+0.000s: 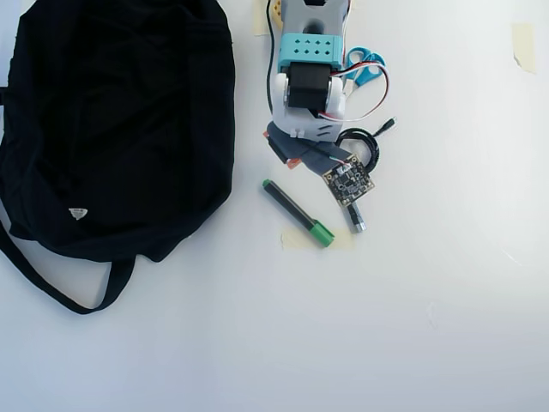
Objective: Put the bike light into the black bag
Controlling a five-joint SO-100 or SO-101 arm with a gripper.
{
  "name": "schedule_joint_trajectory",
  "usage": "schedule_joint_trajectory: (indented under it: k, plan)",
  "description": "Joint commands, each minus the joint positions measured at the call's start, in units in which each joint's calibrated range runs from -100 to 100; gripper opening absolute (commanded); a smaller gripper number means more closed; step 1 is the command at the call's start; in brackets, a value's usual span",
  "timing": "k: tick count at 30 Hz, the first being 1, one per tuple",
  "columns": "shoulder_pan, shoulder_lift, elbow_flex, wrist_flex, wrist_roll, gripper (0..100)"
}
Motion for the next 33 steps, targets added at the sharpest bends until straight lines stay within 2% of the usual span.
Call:
schedule_joint_trajectory:
  k: [1, 7, 16, 29, 33]
  plan:
    - [1.47, -1.63, -8.27, 0.33, -3.44, 2]
    - [1.62, -1.63, -16.53, 1.97, -8.58, 2]
    - [5.58, -1.63, -18.15, 2.06, -16.66, 2]
    - [11.86, -1.54, -28.21, 2.92, -38.32, 2]
    - [16.88, -0.38, -27.76, 2.83, -38.58, 2]
